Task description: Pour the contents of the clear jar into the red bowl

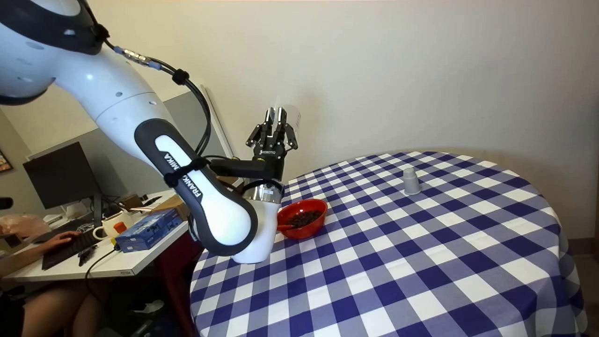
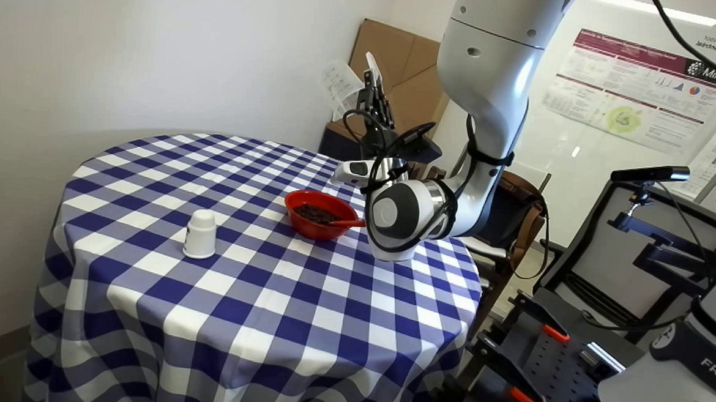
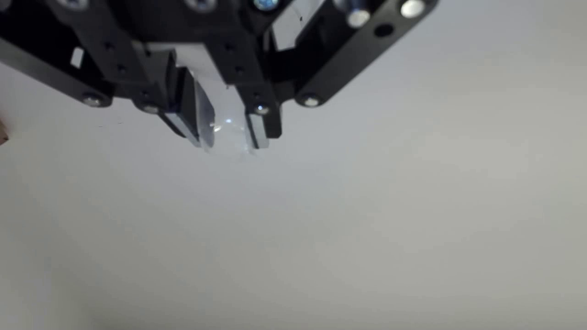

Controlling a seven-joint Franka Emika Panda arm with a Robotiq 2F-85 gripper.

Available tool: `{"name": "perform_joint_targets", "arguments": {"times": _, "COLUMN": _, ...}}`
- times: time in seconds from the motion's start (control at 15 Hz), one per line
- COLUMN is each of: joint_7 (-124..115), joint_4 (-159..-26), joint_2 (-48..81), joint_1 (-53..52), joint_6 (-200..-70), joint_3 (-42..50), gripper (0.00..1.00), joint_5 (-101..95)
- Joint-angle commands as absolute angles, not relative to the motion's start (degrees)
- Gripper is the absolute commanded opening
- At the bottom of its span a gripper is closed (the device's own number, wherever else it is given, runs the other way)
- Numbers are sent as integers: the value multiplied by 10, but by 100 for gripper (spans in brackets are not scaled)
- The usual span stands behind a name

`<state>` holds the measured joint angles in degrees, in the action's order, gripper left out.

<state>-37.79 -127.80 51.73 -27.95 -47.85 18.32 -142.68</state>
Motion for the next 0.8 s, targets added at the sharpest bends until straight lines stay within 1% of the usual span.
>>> {"name": "perform_joint_targets", "arguments": {"times": 0.0, "joint_7": -378, "joint_4": -1278, "joint_2": 517, "joint_1": -279, "joint_6": -479, "joint_3": 183, "gripper": 28, "joint_5": -1427}}
{"name": "perform_joint_targets", "arguments": {"times": 0.6, "joint_7": -378, "joint_4": -1279, "joint_2": 517, "joint_1": -279, "joint_6": -479, "joint_3": 183, "gripper": 28, "joint_5": -1427}}
{"name": "perform_joint_targets", "arguments": {"times": 0.67, "joint_7": -378, "joint_4": -1279, "joint_2": 517, "joint_1": -279, "joint_6": -479, "joint_3": 183, "gripper": 9, "joint_5": -1427}}
{"name": "perform_joint_targets", "arguments": {"times": 0.73, "joint_7": -336, "joint_4": -1309, "joint_2": 469, "joint_1": -235, "joint_6": -537, "joint_3": 139, "gripper": 9, "joint_5": -1473}}
